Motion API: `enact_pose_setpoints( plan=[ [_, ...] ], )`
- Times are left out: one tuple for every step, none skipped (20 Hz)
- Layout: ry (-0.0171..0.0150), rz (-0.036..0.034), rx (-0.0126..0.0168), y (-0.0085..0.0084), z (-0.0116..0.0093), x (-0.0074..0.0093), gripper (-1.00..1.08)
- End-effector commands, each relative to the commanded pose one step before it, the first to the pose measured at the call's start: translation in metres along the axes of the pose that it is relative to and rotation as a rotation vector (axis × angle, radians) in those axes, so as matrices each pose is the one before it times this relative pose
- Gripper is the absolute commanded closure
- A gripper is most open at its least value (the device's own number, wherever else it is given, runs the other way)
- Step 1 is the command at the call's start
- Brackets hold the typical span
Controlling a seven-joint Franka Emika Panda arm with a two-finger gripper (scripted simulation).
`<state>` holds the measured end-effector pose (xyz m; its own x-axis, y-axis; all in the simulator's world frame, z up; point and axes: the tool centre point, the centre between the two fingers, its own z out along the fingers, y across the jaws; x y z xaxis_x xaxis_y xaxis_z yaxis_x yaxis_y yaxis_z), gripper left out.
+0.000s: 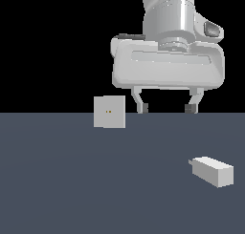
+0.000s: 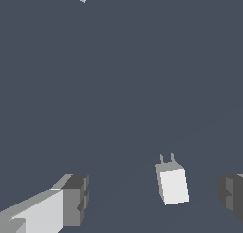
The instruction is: Plug the charger into the wall socket.
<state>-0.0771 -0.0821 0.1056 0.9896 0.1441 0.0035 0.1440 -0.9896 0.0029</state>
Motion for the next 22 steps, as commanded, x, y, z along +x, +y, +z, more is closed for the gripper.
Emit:
enact_pose_setpoints(
  plan=[
    [0.00509,-0.03623,0.00055,0.00951,0.00991,-0.01247,-0.92],
    [0.00169,-0.01278,0.00033,0.00344,0.00359,-0.00432,-0.92],
    [0.00158,-0.01191,0.00033,0.00324,0.00336,-0.00402,-0.92],
    [0.00147,-0.01108,0.00032,0.00302,0.00314,-0.00371,-0.92],
    [0.00136,-0.01025,0.00031,0.00282,0.00292,-0.00342,-0.92],
    [0.00126,-0.00947,0.00030,0.00262,0.00270,-0.00314,-0.92],
    [0.00116,-0.00868,0.00030,0.00243,0.00249,-0.00287,-0.92],
    [0.00106,-0.00795,0.00029,0.00223,0.00228,-0.00259,-0.92],
    [0.00096,-0.00719,0.00027,0.00206,0.00208,-0.00234,-0.92],
    [0.00087,-0.00651,0.00026,0.00185,0.00188,-0.00208,-0.92],
    [0.00077,-0.00574,0.00024,0.00169,0.00168,-0.00185,-0.92],
    [0.00068,-0.00507,0.00023,0.00148,0.00148,-0.00161,-0.92],
    [0.00059,-0.00438,0.00021,0.00129,0.00129,-0.00138,-0.92],
    [0.00050,-0.00371,0.00018,0.00109,0.00109,-0.00115,-0.92],
    [0.00041,-0.00302,0.00015,0.00090,0.00089,-0.00094,-0.92],
    [0.00031,-0.00232,0.00012,0.00071,0.00069,-0.00073,-0.92],
    [0.00023,-0.00167,0.00009,0.00050,0.00049,-0.00051,-0.92],
    [0.00013,-0.00097,0.00005,0.00032,0.00030,-0.00032,-0.92],
    [0.00007,-0.00048,0.00003,0.00004,0.00009,-0.00006,-0.92],
    [-0.00084,0.00313,0.00006,-0.00029,-0.00041,0.00023,-0.92],
    [0.00000,0.00000,0.00000,0.00001,0.00027,-0.00002,-0.92],
    [0.00000,0.00000,0.00000,0.00004,0.00081,-0.00007,-0.92]
  ],
)
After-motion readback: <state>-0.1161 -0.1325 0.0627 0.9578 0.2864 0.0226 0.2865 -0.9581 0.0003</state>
